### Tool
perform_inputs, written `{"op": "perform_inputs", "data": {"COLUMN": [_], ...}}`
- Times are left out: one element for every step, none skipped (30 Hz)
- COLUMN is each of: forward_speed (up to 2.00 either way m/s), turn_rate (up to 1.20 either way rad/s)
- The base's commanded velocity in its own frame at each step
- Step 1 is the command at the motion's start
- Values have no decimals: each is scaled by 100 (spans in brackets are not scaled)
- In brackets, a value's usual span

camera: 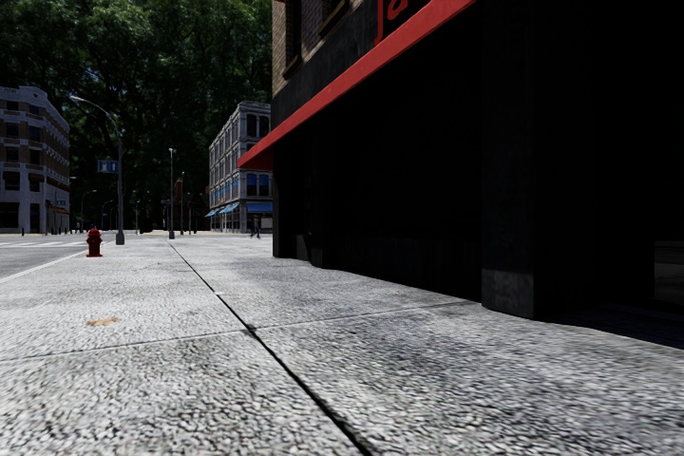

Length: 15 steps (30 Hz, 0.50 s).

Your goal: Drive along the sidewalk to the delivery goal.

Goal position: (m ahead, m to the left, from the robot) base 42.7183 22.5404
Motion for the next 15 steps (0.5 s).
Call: {"op": "perform_inputs", "data": {"forward_speed": [0,0,0,0,0,0,0,0,0,0,0,0,0,0,0], "turn_rate": [0,0,0,0,0,0,0,0,0,0,0,0,0,0,0]}}
